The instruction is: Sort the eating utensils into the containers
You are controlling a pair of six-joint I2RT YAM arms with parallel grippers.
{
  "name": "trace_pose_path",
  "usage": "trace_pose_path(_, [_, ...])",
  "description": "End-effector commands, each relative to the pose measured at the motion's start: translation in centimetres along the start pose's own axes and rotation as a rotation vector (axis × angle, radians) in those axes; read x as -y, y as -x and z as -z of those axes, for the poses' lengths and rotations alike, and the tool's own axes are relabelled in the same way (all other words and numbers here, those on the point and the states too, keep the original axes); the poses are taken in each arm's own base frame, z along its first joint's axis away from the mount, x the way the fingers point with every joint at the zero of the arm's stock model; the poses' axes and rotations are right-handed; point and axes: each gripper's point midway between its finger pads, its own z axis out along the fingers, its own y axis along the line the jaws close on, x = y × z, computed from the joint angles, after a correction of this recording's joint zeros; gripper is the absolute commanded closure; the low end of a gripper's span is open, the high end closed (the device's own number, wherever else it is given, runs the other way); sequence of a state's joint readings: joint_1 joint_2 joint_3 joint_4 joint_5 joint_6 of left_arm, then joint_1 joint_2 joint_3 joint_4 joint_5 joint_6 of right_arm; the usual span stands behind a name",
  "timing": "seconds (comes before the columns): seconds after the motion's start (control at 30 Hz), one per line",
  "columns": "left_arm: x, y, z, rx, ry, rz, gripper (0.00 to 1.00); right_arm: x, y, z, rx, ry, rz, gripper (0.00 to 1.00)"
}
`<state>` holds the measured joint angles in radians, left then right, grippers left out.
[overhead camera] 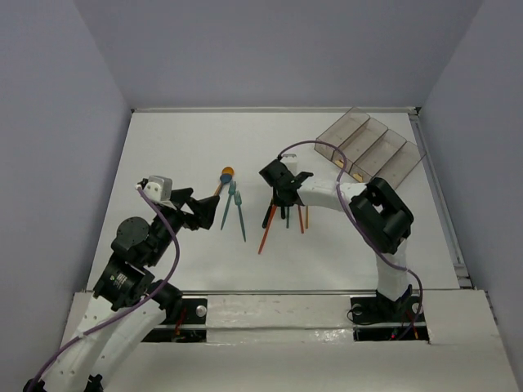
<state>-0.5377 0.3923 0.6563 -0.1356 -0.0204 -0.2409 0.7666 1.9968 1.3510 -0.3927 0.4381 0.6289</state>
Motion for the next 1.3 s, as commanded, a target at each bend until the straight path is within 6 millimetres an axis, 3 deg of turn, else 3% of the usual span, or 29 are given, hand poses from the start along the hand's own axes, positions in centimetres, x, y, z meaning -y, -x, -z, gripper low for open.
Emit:
trace_pose_path(0.0, [0.7, 0.8, -0.2, 0.023, -0.031, -0.001, 0.23, 0.3, 1.8, -0.2, 0.057, -0.042, -0.055, 0.97])
trace_pose_path(0.13, [0.9, 0.5, -0.4, 0.011, -0.045, -0.003, 0.27, 0.3, 4.4, 1.5, 0.137, -0.041, -0.102, 1.00])
trace_pose_path(0.23, [1.3, 0.3, -0.5, 0.000, -0.064, -0.004, 0.30, 0.1, 8.2, 4.7, 0.247, 0.005, -0.169, 1.00])
trace_pose_path(0.33, [1.7, -0.1, -0.6, -0.016, -0.091, -0.007, 0.34, 1.2, 12.4, 7.2, 0.350, 0.074, -0.267, 1.00])
trace_pose_path(0.37, [1.8, -0.1, -0.6, -0.015, -0.096, -0.007, 0.35, 1.3, 12.5, 7.9, 0.352, 0.089, -0.267, 1.00])
trace_pose_path(0.43, [1.8, -0.4, -0.8, -0.027, -0.097, -0.008, 0.36, 3.3, 14.8, 8.6, 0.407, 0.101, -0.321, 1.00])
trace_pose_path(0.47, [1.9, -0.5, -0.9, -0.034, -0.105, -0.008, 0.37, 5.2, 16.2, 9.1, 0.432, 0.084, -0.345, 1.00])
trace_pose_path(0.6, [2.5, -1.2, -1.2, -0.065, -0.137, -0.006, 0.43, 8.8, 19.3, 9.3, 0.467, 0.088, -0.406, 1.00])
trace_pose_path(0.63, [2.5, -1.6, -1.4, -0.082, -0.140, -0.006, 0.43, 10.9, 20.8, 9.1, 0.493, 0.081, -0.450, 1.00])
trace_pose_path(0.73, [2.7, -2.4, -1.8, -0.113, -0.154, -0.003, 0.46, 12.6, 23.1, 8.4, 0.528, 0.089, -0.494, 1.00])
trace_pose_path(0.83, [2.8, -3.2, -2.3, -0.150, -0.157, -0.002, 0.48, 16.4, 25.8, 6.3, 0.544, 0.019, -0.537, 1.00])
trace_pose_path(0.97, [3.4, -4.6, -2.7, -0.211, -0.197, 0.005, 0.49, 18.6, 27.0, 3.5, 0.529, -0.041, -0.552, 1.00])
trace_pose_path(1.03, [3.6, -5.4, -3.0, -0.242, -0.216, 0.007, 0.50, 19.8, 27.3, 0.8, 0.505, -0.077, -0.553, 1.00])
trace_pose_path(1.1, [3.6, -5.8, -3.3, -0.260, -0.215, 0.007, 0.50, 20.5, 28.7, 0.4, 0.523, -0.078, -0.569, 1.00])
trace_pose_path(1.27, [3.1, -7.1, -4.0, -0.310, -0.189, 0.013, 0.50, 23.1, 29.6, -2.5, 0.492, -0.097, -0.607, 1.00])
